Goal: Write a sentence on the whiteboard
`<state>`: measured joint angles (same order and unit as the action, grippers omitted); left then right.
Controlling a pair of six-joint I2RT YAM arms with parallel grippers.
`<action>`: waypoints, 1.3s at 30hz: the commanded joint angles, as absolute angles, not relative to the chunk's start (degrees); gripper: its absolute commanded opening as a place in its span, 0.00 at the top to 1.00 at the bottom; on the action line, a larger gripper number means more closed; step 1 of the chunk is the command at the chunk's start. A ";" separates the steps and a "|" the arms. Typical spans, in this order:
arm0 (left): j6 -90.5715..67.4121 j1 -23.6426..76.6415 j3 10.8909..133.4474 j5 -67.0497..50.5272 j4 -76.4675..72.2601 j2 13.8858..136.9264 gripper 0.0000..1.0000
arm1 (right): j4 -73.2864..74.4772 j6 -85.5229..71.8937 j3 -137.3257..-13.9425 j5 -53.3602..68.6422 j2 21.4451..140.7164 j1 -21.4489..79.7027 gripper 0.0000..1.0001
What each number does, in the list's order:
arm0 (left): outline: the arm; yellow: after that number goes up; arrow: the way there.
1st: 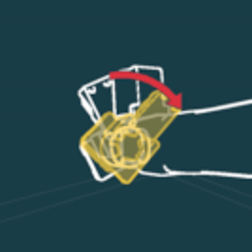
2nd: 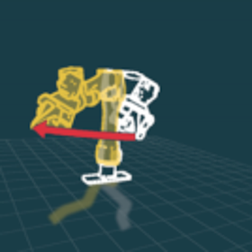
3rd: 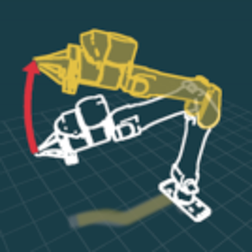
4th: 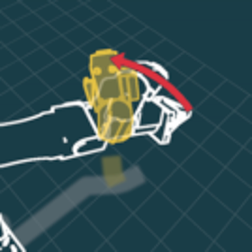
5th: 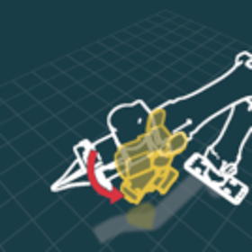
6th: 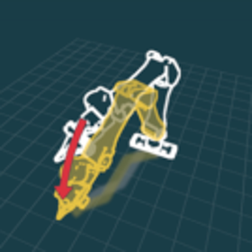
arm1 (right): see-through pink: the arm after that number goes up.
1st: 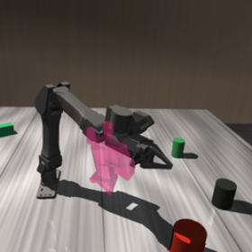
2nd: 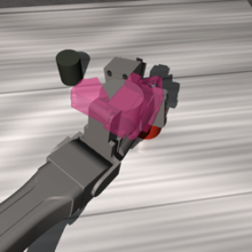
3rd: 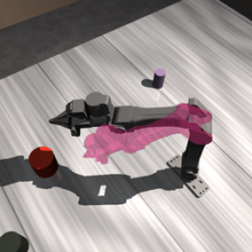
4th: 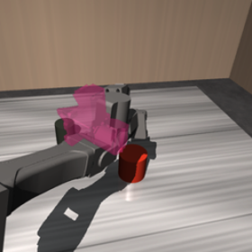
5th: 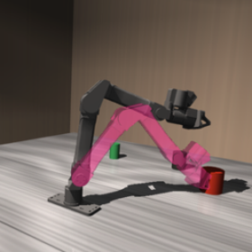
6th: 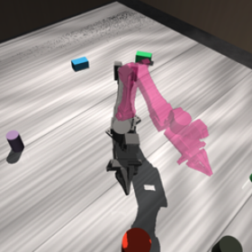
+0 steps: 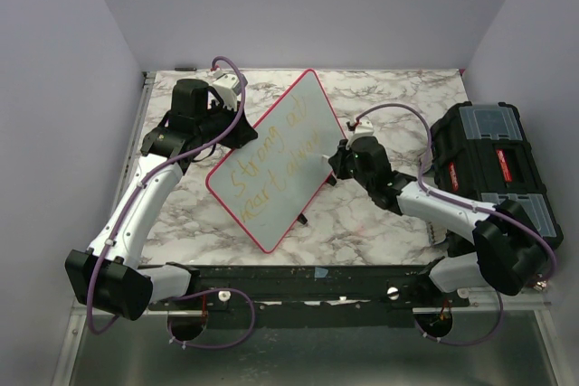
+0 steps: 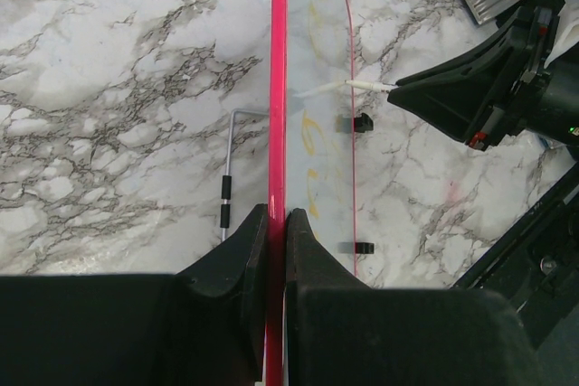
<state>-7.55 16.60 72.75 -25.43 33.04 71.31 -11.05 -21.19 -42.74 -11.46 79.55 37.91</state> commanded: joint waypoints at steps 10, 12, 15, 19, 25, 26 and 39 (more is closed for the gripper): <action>-3.03 17.23 73.30 -23.49 34.06 70.40 1.00 | -12.10 -23.33 -40.08 -7.02 79.14 38.23 0.99; -3.01 17.20 73.30 -23.47 34.10 70.39 1.00 | -11.97 -23.29 -40.21 -6.95 79.14 38.22 0.99; -3.00 17.23 73.30 -23.47 34.09 70.40 1.00 | -11.89 -23.18 -40.23 -6.76 79.11 38.23 0.99; -3.04 17.23 73.26 -23.46 34.10 70.40 1.00 | -11.94 -23.17 -40.45 -6.11 79.19 38.23 0.99; -3.04 17.23 73.30 -23.46 34.09 70.31 1.00 | -11.61 -23.24 -41.29 -5.15 79.20 38.23 0.99; -2.99 17.23 73.30 -23.47 34.10 70.37 1.00 | -11.53 -23.36 -41.53 -4.79 79.09 38.24 0.99; -3.07 17.26 73.21 -23.34 34.19 70.18 1.00 | -9.63 -21.86 -45.64 -2.28 74.43 38.21 0.99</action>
<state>-7.55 16.64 72.75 -25.50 33.04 71.24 -9.72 -22.24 -42.98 -5.02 77.17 37.78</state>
